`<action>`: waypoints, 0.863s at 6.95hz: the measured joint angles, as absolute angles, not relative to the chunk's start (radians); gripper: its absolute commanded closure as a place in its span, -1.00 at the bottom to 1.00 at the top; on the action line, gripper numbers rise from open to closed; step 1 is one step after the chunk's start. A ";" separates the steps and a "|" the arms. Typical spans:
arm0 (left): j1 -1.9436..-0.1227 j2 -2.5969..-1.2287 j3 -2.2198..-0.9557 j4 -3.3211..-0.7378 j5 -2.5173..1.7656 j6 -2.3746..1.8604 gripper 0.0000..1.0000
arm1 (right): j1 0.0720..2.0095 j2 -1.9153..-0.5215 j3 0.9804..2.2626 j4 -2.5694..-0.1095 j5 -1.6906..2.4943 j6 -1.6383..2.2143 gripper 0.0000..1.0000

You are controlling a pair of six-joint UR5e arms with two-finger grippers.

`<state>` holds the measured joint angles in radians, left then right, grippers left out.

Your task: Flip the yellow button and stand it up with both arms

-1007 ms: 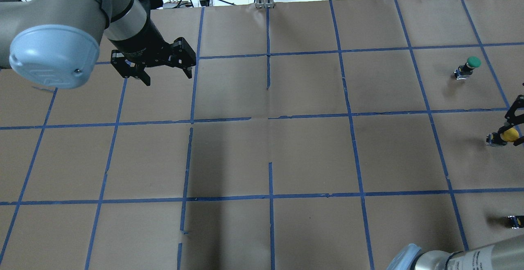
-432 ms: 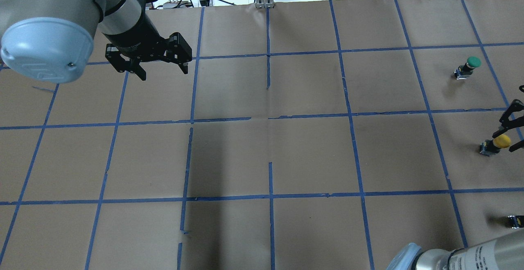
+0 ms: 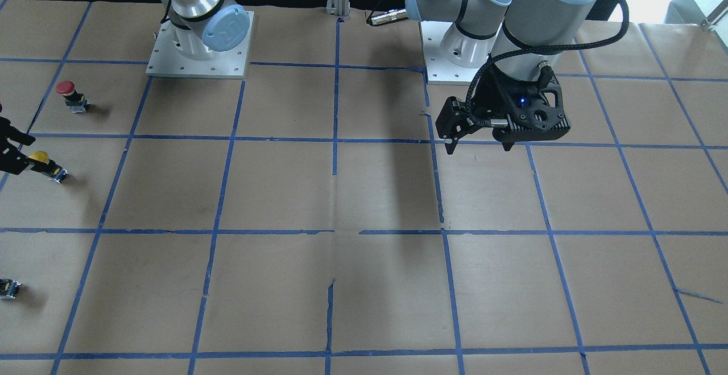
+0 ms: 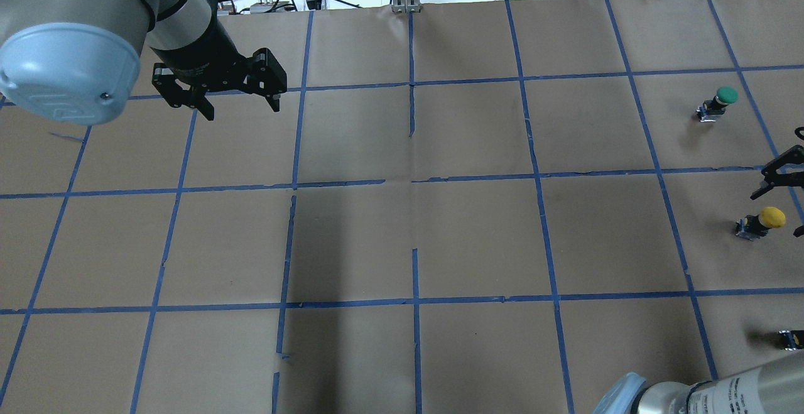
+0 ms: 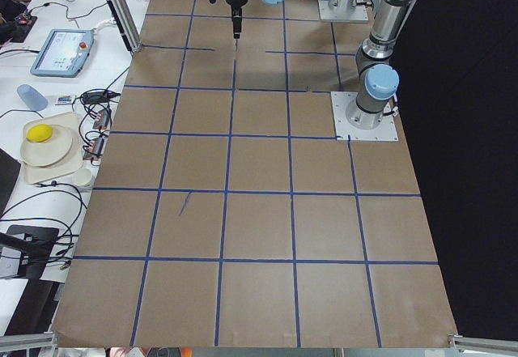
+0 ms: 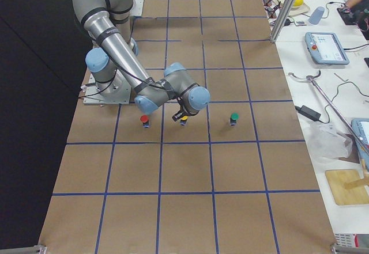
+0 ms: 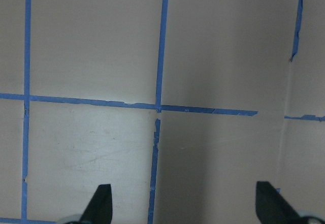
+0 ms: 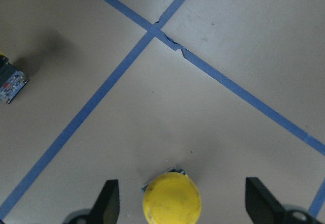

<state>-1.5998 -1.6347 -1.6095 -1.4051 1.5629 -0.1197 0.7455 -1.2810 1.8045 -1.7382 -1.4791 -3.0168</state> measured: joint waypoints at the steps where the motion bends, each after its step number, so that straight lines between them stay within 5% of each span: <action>1: -1.600 -1.633 -1.609 -1.405 1.564 -0.120 -0.99 | 0.754 -1.308 1.802 -1.733 -1.479 -2.930 -0.98; 6: -1.602 -1.629 -1.608 -1.405 1.562 -0.120 -0.99 | 0.982 -1.547 1.798 -1.684 -1.475 -2.364 -0.96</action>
